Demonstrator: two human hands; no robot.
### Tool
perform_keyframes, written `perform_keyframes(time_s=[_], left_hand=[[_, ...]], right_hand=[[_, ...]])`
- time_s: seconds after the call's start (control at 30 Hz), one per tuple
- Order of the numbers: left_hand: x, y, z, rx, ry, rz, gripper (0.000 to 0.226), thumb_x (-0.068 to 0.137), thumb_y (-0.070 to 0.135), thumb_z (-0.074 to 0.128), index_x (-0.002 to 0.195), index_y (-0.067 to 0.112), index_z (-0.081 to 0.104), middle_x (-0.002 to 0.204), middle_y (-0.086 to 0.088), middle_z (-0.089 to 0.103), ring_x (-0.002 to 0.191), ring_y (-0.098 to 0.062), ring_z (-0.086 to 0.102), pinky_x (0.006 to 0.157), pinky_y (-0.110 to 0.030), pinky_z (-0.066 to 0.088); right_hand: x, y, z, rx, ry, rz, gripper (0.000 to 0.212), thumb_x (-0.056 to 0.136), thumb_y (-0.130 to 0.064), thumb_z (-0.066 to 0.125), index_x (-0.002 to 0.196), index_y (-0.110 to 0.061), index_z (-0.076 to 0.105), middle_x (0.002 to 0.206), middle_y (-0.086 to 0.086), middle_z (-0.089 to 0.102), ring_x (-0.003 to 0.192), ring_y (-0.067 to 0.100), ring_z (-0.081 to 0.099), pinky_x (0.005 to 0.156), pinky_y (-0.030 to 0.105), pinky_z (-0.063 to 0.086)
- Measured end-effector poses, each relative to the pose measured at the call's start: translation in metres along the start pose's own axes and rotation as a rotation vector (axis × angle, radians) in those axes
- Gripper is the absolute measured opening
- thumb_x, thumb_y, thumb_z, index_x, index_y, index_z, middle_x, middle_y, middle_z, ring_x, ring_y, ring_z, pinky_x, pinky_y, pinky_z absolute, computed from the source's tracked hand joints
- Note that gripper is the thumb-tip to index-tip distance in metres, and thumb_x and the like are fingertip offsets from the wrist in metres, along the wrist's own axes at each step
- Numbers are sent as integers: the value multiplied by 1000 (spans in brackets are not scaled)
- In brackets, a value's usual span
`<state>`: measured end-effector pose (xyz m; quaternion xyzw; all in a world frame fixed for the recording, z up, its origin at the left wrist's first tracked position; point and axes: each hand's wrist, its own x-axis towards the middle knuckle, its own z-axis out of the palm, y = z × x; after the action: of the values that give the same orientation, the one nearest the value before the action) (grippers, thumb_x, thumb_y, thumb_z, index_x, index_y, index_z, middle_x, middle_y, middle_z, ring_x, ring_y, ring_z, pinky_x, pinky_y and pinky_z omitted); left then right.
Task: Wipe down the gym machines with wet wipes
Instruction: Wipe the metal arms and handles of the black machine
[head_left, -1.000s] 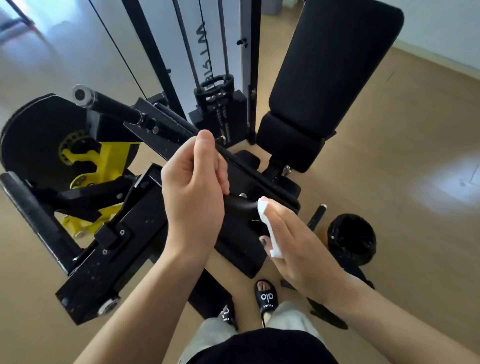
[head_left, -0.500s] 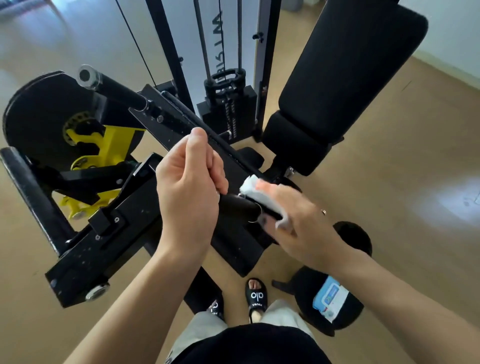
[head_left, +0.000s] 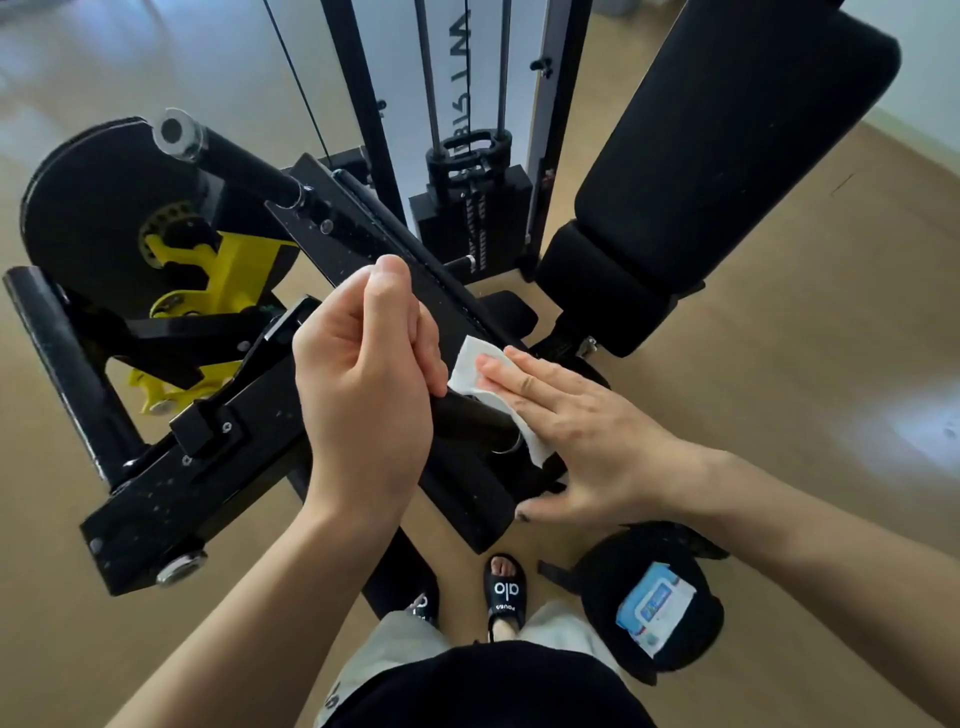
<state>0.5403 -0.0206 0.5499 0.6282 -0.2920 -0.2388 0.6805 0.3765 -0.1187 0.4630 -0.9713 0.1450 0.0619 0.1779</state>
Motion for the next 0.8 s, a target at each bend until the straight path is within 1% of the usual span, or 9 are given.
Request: perform_keyframes(time_s=[0.07,0.13,0.17,0.3,0.37,0.43,0.53,0.63,0.8], left_hand=[[0,0,1,8,11,1,48,108,18,42,60,12,39,53,-5,43,49,-23,38,53,-36,38],[0,0,1,13,21,1,49,108,17,41,60,12,39,52,-3,43,48,-22,38,53,-35,39],[0,0,2,17,25,6,49,108,16,41,59,12,39,52,-3,43,48,-22,38,53,-34,39],[1,0,2,30,20,23,47,107,15,42,60,10,38,51,-2,42,47,-23,37,53,-33,39],[1,1,2,40,15,16,48,107,16,42,60,9,37,51,-3,42,48,-24,37,54,-33,40],[1,1,2,40,4,9,48,107,17,41,60,9,36,51,-3,42,49,-23,37,54,-33,40],[1,1,1,32,-31,-5,48,108,18,40,61,11,36,52,-2,42,50,-20,37,54,-30,40],[1,2,-1,3,-74,-27,47,108,20,40,61,13,37,54,-1,42,51,-18,38,55,-29,40],[5,4,-6,-88,-145,-127,48,108,24,42,61,18,39,57,0,41,50,-14,38,56,-31,40]], right_hand=[[-19,-2,9,1,49,6,111,85,-72,59,164,-13,6,172,-2,-2,158,12,-10,129,35,7],[-41,-8,20,-86,97,29,111,88,-74,54,163,-7,7,173,4,0,159,18,-3,128,41,17],[-48,-10,26,-146,124,42,112,89,-75,52,163,-4,7,172,7,1,159,20,-1,127,43,19],[-28,-17,35,-362,172,109,118,89,-82,44,160,6,10,169,22,6,158,32,2,127,47,15],[-15,-21,36,-409,176,180,119,89,-83,40,159,8,10,168,26,8,158,36,3,127,47,9],[-18,-29,43,-416,213,244,120,87,-83,42,158,9,11,167,27,8,157,37,5,127,47,7],[-44,-52,66,-451,230,291,124,85,-79,50,157,12,7,167,29,5,157,40,9,128,49,13],[-51,-79,93,-451,258,361,119,86,-73,56,157,11,12,167,29,5,156,38,12,126,47,19],[-21,-120,112,-422,254,591,114,90,-68,53,157,12,7,165,35,-2,156,44,6,126,50,17]])
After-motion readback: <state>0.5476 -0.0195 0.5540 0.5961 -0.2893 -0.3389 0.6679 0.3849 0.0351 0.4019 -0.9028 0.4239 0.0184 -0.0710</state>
